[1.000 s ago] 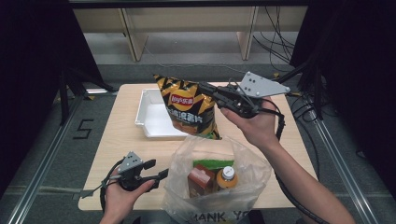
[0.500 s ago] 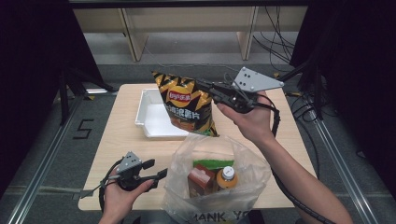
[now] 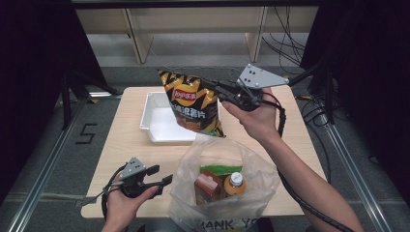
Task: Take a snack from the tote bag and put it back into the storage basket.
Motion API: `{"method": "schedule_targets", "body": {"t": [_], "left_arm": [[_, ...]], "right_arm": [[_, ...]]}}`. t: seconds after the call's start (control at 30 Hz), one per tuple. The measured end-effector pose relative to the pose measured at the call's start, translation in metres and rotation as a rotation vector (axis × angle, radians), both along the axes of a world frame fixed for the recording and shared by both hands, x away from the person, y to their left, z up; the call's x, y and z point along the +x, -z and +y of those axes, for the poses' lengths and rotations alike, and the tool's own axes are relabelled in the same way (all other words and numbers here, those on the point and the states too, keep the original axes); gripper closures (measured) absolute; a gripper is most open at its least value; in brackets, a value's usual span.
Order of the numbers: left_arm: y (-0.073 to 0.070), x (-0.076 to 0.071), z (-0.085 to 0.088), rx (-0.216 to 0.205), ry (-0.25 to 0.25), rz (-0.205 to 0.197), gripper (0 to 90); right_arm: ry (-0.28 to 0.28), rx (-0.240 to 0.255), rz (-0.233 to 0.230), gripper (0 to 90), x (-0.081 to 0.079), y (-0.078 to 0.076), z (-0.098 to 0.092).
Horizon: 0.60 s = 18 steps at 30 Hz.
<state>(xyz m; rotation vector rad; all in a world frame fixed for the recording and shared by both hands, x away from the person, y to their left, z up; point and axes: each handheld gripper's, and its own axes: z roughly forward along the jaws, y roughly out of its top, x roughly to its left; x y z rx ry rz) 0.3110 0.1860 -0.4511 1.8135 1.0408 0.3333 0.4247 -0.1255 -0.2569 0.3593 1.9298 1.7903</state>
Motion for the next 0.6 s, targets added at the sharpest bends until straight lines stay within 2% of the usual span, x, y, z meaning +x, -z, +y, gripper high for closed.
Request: {"method": "schedule_targets", "body": {"t": [0.1, 0.13, 0.37, 0.43, 0.6], "left_arm": [[0.000, 0.000, 0.000, -0.001, -0.001, 0.000, 34.5], [0.000, 0.000, 0.000, -0.001, -0.002, 0.000, 34.5], [0.001, 0.000, 0.001, -0.007, -0.006, 0.004, 34.5], [0.001, 0.001, 0.001, 0.008, 0.003, -0.002, 34.5], [0.002, 0.001, 0.000, -0.005, 0.005, 0.007, 34.5]], "right_arm": [[0.003, -0.004, -0.014, 90.0, 0.003, 0.000, 0.001], [0.004, -0.002, 0.010, 90.0, 0.004, 0.001, 0.002], [0.011, 0.002, 0.016, 90.0, 0.014, 0.004, 0.005], [0.027, 0.004, 0.020, 90.0, 0.014, 0.004, 0.005], [0.026, -0.003, 0.016, 90.0, 0.019, 0.003, 0.007]]}}
